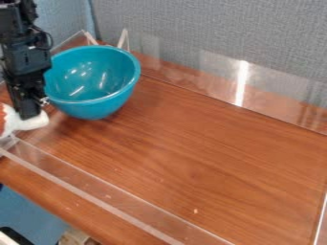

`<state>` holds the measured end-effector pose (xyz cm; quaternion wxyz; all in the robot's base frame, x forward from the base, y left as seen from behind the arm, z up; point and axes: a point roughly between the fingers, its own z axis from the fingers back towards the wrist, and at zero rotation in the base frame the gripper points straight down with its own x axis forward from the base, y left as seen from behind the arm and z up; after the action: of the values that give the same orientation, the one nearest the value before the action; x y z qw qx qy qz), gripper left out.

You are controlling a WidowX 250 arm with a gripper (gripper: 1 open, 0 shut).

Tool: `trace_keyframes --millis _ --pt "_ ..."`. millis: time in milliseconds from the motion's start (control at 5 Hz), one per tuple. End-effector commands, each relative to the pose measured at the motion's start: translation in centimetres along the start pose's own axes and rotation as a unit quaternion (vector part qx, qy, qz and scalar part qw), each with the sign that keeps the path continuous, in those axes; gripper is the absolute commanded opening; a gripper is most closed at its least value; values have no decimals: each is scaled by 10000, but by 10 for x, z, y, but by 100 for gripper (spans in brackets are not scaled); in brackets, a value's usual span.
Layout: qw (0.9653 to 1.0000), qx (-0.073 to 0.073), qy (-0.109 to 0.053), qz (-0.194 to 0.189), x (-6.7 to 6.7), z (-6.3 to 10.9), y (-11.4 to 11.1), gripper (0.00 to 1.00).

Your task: Put the mushroom in the blue bowl

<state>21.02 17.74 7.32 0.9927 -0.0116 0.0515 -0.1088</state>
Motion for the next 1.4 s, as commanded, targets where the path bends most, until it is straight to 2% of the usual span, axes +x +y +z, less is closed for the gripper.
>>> trace_keyframes --millis 0,1200 --pt "9998 134 -124 114 1 10 6 0" --pt "9977 49 -195 641 -1 13 9 0"
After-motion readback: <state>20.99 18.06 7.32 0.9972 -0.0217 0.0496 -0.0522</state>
